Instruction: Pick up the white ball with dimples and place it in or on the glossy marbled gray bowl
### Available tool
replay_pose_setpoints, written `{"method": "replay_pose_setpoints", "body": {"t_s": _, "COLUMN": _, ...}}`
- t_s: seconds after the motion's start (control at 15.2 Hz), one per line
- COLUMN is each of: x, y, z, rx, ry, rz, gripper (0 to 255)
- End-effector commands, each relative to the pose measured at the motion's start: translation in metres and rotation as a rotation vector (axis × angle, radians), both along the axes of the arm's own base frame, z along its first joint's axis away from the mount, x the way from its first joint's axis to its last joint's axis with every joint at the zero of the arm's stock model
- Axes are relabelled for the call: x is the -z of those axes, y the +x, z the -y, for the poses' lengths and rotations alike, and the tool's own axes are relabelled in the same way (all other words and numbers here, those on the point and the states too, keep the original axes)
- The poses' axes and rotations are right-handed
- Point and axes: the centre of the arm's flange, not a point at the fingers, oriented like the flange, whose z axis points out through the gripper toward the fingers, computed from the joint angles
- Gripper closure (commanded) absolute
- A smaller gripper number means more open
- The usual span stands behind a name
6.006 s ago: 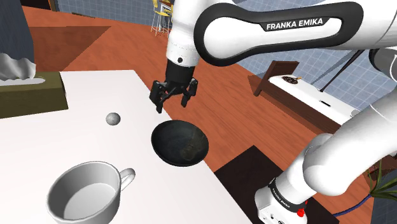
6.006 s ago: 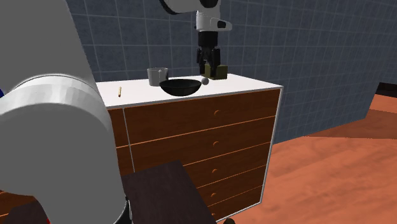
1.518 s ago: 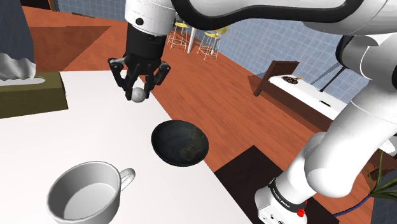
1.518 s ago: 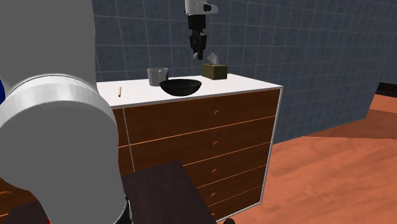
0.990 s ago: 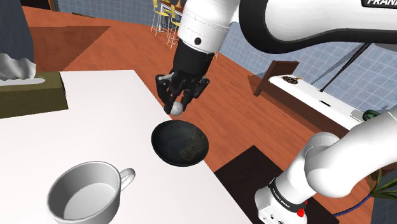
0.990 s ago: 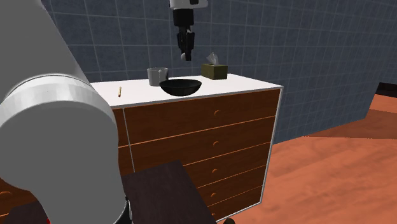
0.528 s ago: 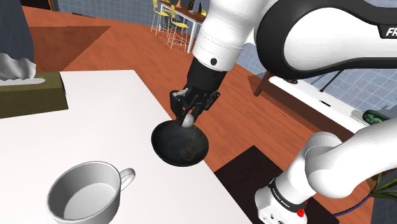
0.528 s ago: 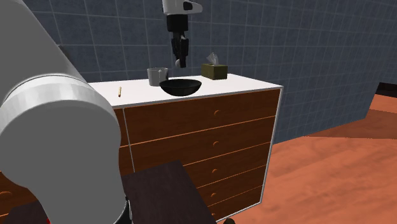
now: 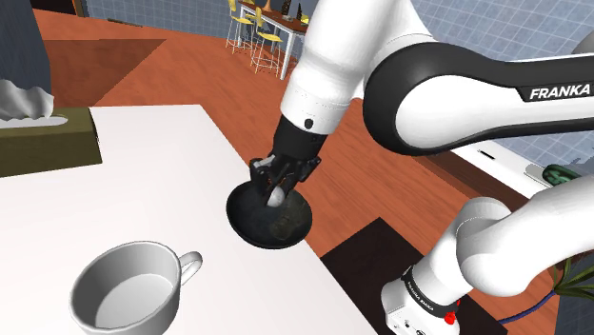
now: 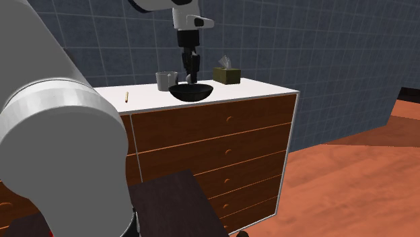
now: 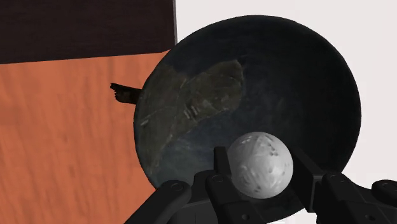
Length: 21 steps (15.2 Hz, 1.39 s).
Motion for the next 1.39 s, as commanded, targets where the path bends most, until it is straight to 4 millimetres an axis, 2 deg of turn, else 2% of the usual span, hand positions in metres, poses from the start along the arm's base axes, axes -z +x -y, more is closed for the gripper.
{"method": "replay_pose_setpoints", "body": {"t_s": 0.0, "x": 0.011, "y": -0.001, "z": 0.0, "rx": 0.0, "ry": 0.0, "rz": 0.0, "gripper": 255}}
{"method": "replay_pose_setpoints", "body": {"t_s": 0.53, "x": 0.011, "y": -0.001, "z": 0.0, "rx": 0.0, "ry": 0.0, "rz": 0.0, "gripper": 255}}
{"method": "replay_pose_setpoints", "body": {"t_s": 0.59, "x": 0.011, "y": -0.001, "z": 0.0, "rx": 0.0, "ry": 0.0, "rz": 0.0, "gripper": 0}}
{"method": "replay_pose_setpoints", "body": {"t_s": 0.92, "x": 0.011, "y": -0.001, "z": 0.0, "rx": 0.0, "ry": 0.0, "rz": 0.0, "gripper": 0}}
{"method": "replay_pose_setpoints", "body": {"t_s": 1.19, "x": -0.039, "y": -0.005, "z": 0.002, "rx": 0.0, "ry": 0.0, "rz": 0.0, "gripper": 0}}
{"method": "replay_pose_setpoints", "body": {"t_s": 1.32, "x": -0.039, "y": -0.005, "z": 0.002, "rx": 0.0, "ry": 0.0, "rz": 0.0, "gripper": 0}}
